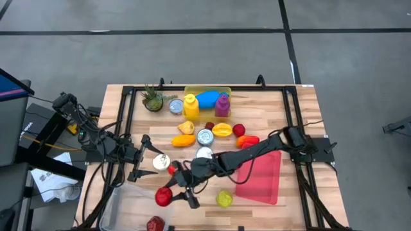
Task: Pick & Place Food Item
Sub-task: Put the bottom red tomato into the white bin, then put the bottom red and yellow mango into the white bin
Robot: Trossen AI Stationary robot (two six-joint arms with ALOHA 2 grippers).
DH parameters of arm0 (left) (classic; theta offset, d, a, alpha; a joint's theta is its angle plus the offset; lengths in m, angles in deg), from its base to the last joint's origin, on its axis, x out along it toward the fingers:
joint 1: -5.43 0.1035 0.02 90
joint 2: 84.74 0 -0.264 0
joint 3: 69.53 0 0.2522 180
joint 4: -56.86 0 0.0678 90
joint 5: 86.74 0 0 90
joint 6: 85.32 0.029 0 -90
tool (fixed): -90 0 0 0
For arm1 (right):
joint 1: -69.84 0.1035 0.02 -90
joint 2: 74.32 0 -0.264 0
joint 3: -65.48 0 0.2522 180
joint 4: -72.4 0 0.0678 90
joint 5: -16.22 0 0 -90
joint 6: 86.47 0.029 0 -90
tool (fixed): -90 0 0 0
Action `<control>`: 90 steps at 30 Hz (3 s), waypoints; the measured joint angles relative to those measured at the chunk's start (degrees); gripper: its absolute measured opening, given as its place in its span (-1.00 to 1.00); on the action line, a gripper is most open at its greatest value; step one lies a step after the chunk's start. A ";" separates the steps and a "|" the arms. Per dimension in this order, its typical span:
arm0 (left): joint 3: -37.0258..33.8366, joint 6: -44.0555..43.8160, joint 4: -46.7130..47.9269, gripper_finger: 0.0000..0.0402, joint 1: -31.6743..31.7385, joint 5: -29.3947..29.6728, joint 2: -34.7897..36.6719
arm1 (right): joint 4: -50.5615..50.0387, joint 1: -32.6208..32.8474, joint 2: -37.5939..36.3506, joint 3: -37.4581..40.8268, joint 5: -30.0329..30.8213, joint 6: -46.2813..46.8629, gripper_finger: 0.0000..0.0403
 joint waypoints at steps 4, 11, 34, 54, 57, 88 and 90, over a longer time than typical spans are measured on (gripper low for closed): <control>0.00 0.01 -0.16 0.79 0.02 0.04 0.00 | -7.21 -0.10 5.63 -9.14 -3.06 -0.87 -0.04; 0.00 -0.04 0.14 0.79 0.00 0.09 0.02 | -25.41 -0.15 15.34 -27.04 -7.50 -3.75 0.05; 0.00 -1.57 2.35 0.79 -0.04 -0.74 0.02 | -54.25 3.48 10.51 -34.57 23.87 -7.46 0.52; 0.00 -1.86 2.36 0.79 -1.33 -0.96 0.00 | -48.35 -3.46 12.38 -18.40 19.63 4.65 0.52; 0.00 -1.92 2.38 0.79 -1.33 -0.96 0.00 | -44.92 -4.88 12.45 -15.51 16.85 5.14 0.52; 0.00 -2.01 3.28 0.79 -1.35 -0.92 0.00 | -53.44 0.84 8.51 -11.95 30.75 13.58 -0.14; 0.02 -2.01 3.44 0.79 -1.36 -0.92 0.02 | -54.08 1.88 6.53 -12.08 32.67 13.70 -0.14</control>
